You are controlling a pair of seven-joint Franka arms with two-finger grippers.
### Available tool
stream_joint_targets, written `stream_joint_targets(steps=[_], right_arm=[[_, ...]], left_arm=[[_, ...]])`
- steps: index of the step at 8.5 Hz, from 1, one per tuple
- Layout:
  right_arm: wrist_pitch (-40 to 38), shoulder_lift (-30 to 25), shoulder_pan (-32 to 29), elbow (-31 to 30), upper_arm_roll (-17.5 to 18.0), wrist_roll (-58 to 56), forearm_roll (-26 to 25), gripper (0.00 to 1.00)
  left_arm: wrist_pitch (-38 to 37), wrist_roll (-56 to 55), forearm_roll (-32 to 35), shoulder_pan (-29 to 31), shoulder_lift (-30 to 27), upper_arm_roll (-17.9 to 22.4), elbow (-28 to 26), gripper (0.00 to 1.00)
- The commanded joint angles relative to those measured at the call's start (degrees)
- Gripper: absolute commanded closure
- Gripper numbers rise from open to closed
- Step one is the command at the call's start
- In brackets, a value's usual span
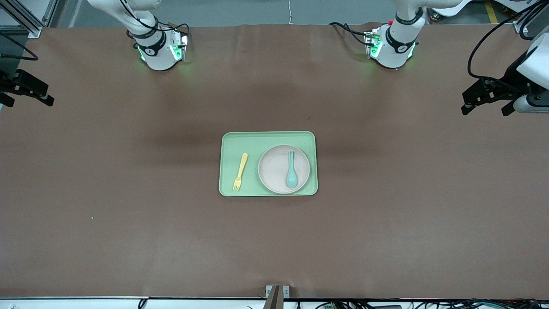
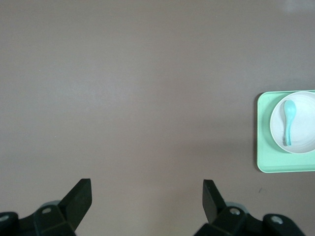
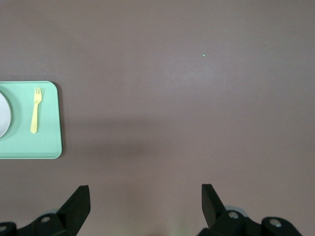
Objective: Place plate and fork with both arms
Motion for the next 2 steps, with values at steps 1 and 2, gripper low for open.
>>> stream_joint_targets(steps=[1, 2], right_arm=[[0.1, -0.4, -0.9, -0.5, 0.9, -1.1, -0.3, 0.0], [0.0, -0.4, -0.8, -0.5, 0.9, -1.1, -0.3, 0.0]], left_arm=[[-0.9, -0.8, 1.0, -0.4, 0.5, 0.1, 1.3, 0.01], [-0.9, -0.8, 0.9, -0.4, 0.5, 0.1, 1.3, 0.01]])
